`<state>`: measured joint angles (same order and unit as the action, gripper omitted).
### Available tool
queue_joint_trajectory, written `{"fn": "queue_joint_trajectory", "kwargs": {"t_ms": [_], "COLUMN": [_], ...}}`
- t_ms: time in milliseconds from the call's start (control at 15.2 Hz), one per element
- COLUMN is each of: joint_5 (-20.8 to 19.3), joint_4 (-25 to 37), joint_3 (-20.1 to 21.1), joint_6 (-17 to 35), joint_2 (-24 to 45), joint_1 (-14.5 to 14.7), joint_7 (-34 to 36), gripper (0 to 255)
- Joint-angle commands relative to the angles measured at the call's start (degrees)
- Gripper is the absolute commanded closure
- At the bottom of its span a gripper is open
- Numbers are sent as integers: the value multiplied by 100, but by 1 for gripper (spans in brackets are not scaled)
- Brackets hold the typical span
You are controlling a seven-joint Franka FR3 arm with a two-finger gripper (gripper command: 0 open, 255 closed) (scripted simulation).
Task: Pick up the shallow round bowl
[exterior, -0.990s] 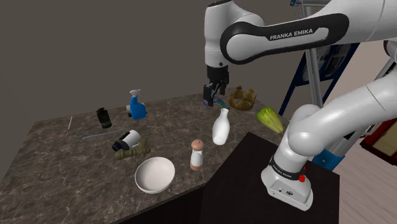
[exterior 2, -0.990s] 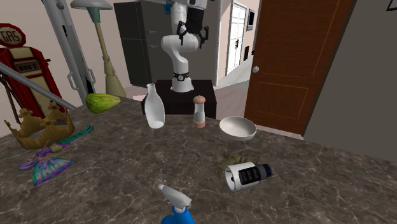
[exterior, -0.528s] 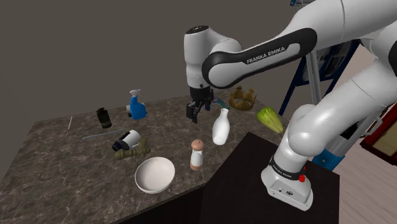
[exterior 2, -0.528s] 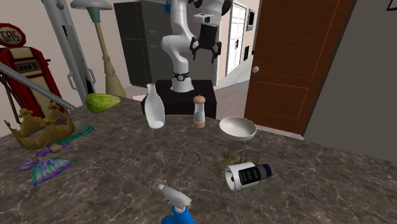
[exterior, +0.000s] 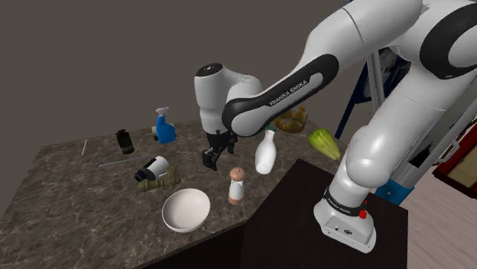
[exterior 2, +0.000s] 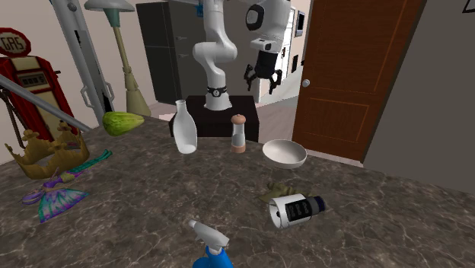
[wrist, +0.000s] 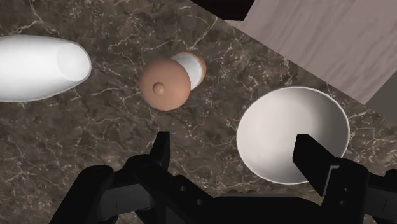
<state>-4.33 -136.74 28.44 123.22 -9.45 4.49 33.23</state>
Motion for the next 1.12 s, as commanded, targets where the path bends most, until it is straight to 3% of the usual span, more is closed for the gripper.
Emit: {"fn": "queue_joint_trajectory", "kwargs": {"t_ms": [0, 396, 726, 1056], "joint_5": [-240, -1236, -1982, -2471], "joint_4": [202, 961, 1801, 2814], "joint_3": [156, 311, 120, -157], "joint_6": [191, 571, 660, 622], "joint_2": [463, 1950, 3151, 4280], "joint_1": [6, 244, 732, 1303], "joint_7": [350, 1435, 2155, 2596], "gripper": [0, 0, 0, 0]}}
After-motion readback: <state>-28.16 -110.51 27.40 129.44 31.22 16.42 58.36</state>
